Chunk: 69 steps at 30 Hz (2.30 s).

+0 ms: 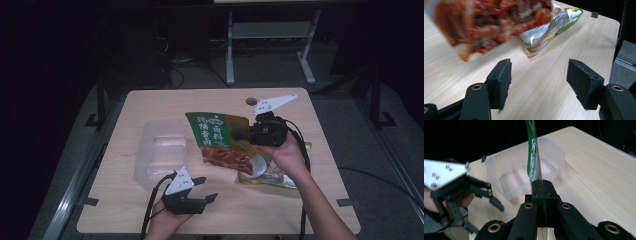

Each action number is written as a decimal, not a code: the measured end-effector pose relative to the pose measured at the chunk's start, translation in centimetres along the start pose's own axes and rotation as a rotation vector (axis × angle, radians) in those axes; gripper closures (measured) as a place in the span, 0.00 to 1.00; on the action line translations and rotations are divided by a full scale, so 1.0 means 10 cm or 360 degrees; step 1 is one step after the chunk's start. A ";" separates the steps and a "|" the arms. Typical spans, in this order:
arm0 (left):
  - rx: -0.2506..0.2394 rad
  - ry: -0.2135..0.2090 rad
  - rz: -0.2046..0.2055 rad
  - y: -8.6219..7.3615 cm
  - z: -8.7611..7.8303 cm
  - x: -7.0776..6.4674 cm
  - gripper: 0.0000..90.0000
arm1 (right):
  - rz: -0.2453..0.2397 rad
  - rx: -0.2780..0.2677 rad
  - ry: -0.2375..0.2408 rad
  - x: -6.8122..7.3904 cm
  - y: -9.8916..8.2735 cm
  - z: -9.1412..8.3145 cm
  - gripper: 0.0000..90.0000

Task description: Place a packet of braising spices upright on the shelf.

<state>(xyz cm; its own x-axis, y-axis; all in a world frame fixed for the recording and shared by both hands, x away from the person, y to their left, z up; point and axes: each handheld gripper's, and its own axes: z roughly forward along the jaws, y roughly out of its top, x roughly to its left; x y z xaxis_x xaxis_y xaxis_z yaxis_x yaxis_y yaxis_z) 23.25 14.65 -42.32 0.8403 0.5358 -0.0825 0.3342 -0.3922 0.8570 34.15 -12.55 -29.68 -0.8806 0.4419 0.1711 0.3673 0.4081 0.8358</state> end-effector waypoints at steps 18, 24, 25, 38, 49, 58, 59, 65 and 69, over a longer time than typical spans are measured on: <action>-0.0030 -0.0040 0.0033 -0.03 -0.01 -0.03 0.37 | -0.0089 -0.0027 0.0036 -0.01 0.67 0.47 1.00; -0.0031 -0.0041 0.0039 -0.04 -0.02 -0.03 0.37 | -0.0102 -0.0050 0.0066 -0.01 0.87 0.71 1.00; -0.0024 -0.0043 0.0043 -0.03 -0.02 -0.03 0.37 | -0.0102 -0.0052 0.0072 0.00 0.90 0.76 1.00; -0.0012 -0.0047 0.0077 -0.03 -0.01 -0.04 0.36 | -0.0107 -0.0103 0.0102 -0.01 1.16 1.27 1.00; -0.0011 -0.0035 0.0093 -0.03 -0.04 -0.02 0.36 | -0.0067 -0.0108 0.0088 -0.11 1.17 1.61 1.00; -0.0013 -0.0035 0.0077 -0.03 -0.02 -0.02 0.36 | 0.0001 -0.0109 0.0093 -0.21 1.09 1.83 1.00; -0.0012 -0.0035 0.0082 -0.03 -0.02 -0.02 0.36 | 0.0003 -0.0115 0.0096 -0.21 1.08 1.86 1.00; -0.0016 -0.0034 0.0080 -0.03 -0.02 -0.02 0.36 | 0.0052 -0.0115 0.0091 -0.26 1.02 1.96 1.00; -0.0020 -0.0034 0.0083 -0.03 -0.02 -0.01 0.36 | 0.0071 -0.0106 0.0078 -0.29 0.99 2.00 1.00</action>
<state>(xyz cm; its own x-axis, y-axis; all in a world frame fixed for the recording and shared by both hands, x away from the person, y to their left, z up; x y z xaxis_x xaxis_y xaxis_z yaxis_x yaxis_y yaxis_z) 23.00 14.84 -42.50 0.8653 0.4989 -0.0483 0.2847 -0.4098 0.8666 46.36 6.18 -32.40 -0.8781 0.4179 0.2329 0.3871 0.3344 0.8593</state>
